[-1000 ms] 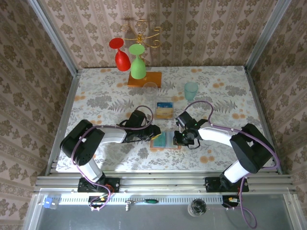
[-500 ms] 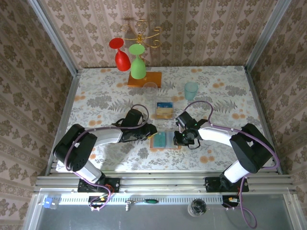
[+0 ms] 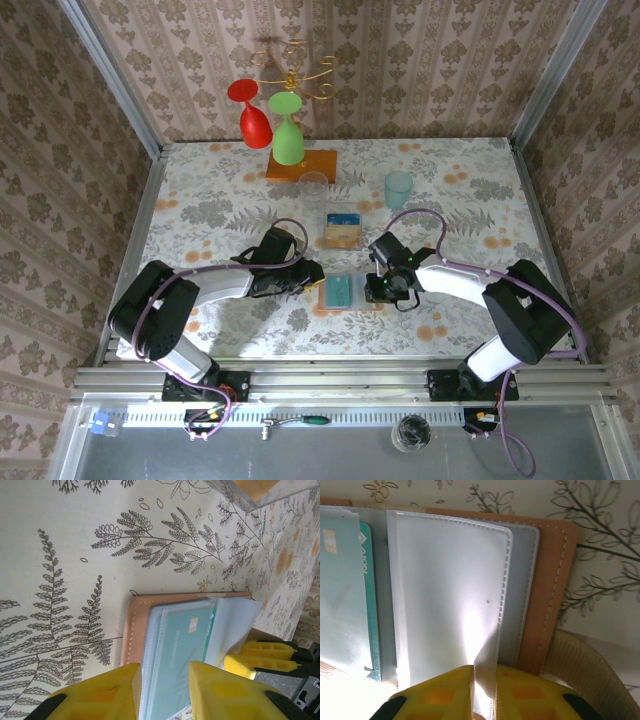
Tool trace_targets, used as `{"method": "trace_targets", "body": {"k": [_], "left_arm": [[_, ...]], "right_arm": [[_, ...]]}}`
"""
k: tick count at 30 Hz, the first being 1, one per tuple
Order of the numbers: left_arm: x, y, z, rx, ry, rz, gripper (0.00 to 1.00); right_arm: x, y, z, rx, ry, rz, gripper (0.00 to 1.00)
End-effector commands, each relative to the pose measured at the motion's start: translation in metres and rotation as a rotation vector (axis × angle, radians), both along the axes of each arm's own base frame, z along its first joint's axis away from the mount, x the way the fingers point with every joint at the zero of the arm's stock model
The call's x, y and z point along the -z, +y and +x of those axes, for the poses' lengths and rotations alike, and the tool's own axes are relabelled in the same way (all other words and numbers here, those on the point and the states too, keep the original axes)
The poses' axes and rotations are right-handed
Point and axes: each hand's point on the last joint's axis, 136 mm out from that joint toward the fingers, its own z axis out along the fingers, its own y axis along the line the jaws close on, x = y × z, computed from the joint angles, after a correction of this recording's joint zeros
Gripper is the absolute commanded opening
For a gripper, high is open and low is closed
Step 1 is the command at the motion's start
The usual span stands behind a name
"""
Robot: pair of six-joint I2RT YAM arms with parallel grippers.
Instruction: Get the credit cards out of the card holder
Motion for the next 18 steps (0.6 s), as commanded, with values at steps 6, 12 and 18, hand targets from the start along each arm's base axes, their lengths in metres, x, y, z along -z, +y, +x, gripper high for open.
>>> {"method": "trace_targets", "body": {"k": [6,12,18], "left_arm": [[-0.005,0.005,-0.003,-0.002,-0.02,0.021,0.31],[-0.007,0.008,-0.007,-0.006,-0.023,0.033,0.31],[-0.009,0.005,-0.009,0.004,-0.03,0.033,0.31]], "right_arm": [[-0.014,-0.022,0.0,-0.007,-0.024,-0.102,0.23],[-0.03,-0.026,0.0,-0.021,-0.046,-0.121,0.24],[-0.046,-0.022,0.002,-0.01,-0.073,-0.085,0.24]]}}
